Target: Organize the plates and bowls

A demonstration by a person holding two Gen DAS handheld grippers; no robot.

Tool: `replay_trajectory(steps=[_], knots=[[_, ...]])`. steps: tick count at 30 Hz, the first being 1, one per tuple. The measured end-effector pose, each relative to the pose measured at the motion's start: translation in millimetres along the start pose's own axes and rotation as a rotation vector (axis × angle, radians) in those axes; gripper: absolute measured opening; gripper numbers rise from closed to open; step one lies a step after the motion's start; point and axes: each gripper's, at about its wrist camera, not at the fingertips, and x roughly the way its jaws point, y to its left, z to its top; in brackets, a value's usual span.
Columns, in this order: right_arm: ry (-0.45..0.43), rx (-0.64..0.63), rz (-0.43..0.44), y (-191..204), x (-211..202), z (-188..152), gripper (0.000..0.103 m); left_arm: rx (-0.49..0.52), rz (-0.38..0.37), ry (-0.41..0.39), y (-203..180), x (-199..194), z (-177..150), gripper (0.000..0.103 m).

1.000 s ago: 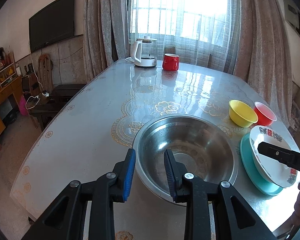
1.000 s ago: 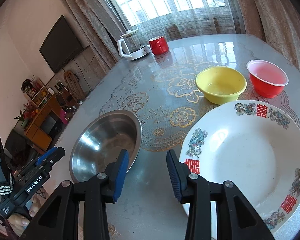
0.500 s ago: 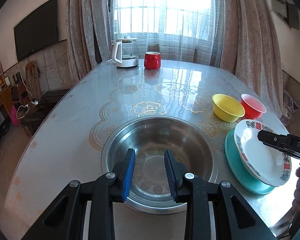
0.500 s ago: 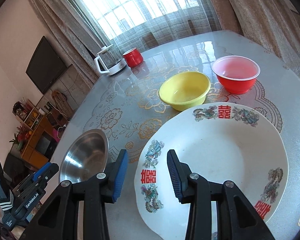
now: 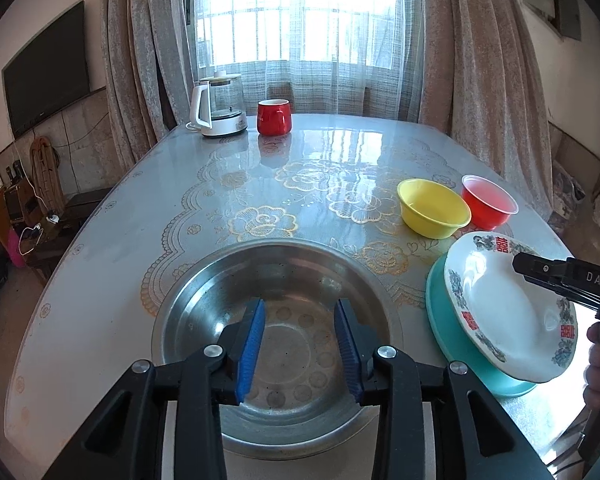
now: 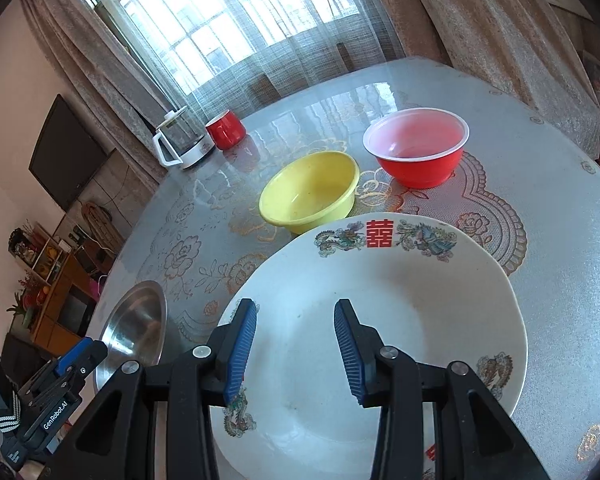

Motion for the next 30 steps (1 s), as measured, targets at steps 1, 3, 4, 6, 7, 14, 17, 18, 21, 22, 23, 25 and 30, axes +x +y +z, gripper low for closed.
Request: replay_trajectory(steps=[1,3,4,6,7,14,17,18,21,22,23,25,30], knots=[[0.000,0.005,-0.004,-2,0,2,0.041,-0.001,-0.007,0.002,-2,1,3,0.037],[-0.005,0.007,-0.017,-6,0,6,0.041,-0.003,-0.024,0.008,-6,5,9,0.037],[-0.006,0.008,-0.022,-8,0,8,0.041,-0.006,-0.036,0.018,-8,8,12,0.037],[0.000,0.012,-0.027,-11,3,15,0.041,-0.018,-0.065,0.038,-12,13,19,0.037],[0.002,0.015,-0.028,-12,4,18,0.041,-0.025,-0.078,0.047,-14,16,22,0.037],[0.003,0.054,-0.018,-20,16,45,0.041,-0.053,-0.164,0.086,-31,36,50,0.037],[0.006,0.081,-0.023,-26,26,58,0.037,-0.089,-0.199,0.123,-36,52,61,0.037],[0.009,0.090,-0.023,-28,29,61,0.036,-0.093,-0.199,0.129,-38,57,65,0.037],[0.021,0.118,-0.025,-33,40,72,0.035,-0.102,-0.213,0.146,-46,70,76,0.035],[0.024,0.123,-0.029,-34,44,75,0.032,-0.111,-0.218,0.154,-47,76,80,0.035],[0.029,0.132,-0.037,-36,49,78,0.030,-0.121,-0.226,0.159,-49,81,83,0.035],[0.040,0.154,-0.042,-39,57,84,0.029,-0.141,-0.232,0.177,-53,92,89,0.032],[0.060,0.170,-0.059,-43,76,94,0.029,-0.195,-0.259,0.216,-65,117,104,0.032]])
